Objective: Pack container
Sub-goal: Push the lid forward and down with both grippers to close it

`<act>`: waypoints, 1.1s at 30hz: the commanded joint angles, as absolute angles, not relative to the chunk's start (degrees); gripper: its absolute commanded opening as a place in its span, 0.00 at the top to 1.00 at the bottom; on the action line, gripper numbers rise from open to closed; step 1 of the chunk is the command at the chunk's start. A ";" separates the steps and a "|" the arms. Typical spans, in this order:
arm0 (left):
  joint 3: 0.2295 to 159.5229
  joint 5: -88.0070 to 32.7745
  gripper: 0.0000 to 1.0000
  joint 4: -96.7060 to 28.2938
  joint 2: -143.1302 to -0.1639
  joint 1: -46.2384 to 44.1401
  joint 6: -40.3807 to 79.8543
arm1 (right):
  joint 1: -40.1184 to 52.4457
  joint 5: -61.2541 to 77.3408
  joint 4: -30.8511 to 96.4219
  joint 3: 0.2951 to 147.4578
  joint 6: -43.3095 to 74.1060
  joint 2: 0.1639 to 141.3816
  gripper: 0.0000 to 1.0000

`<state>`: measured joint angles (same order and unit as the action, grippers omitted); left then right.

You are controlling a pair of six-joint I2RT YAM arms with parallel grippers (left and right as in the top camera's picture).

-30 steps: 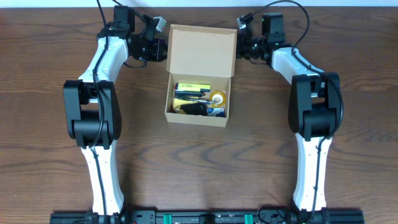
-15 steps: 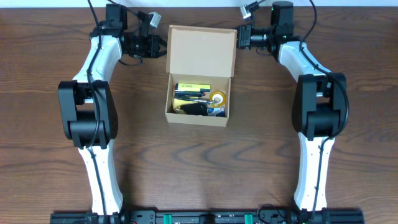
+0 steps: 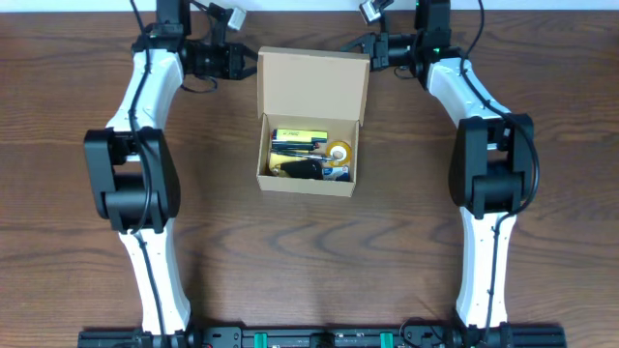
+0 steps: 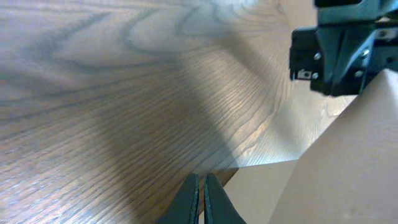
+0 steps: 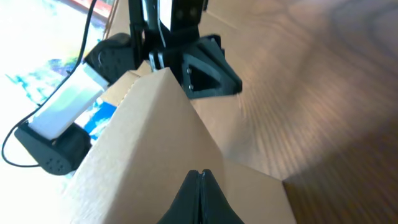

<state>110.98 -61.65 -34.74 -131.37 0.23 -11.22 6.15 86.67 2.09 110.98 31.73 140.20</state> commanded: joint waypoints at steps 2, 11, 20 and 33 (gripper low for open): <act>112.42 -64.16 0.94 -36.84 -126.37 1.26 -15.38 | 7.01 89.27 2.13 112.62 34.74 137.40 0.98; 112.42 -64.14 0.94 -39.77 -123.28 1.26 -18.28 | 9.82 89.27 3.25 112.62 39.40 134.15 0.98; 112.42 -64.03 0.94 -46.46 -121.75 2.63 -24.01 | 11.99 89.19 11.07 112.60 36.21 133.38 0.98; 112.42 -60.55 0.94 -58.83 -120.11 2.90 -31.22 | 8.64 69.01 43.42 112.60 8.60 129.88 0.98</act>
<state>111.11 -61.32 -57.08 -122.02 2.90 -27.31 8.91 75.26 39.86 111.83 20.16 134.26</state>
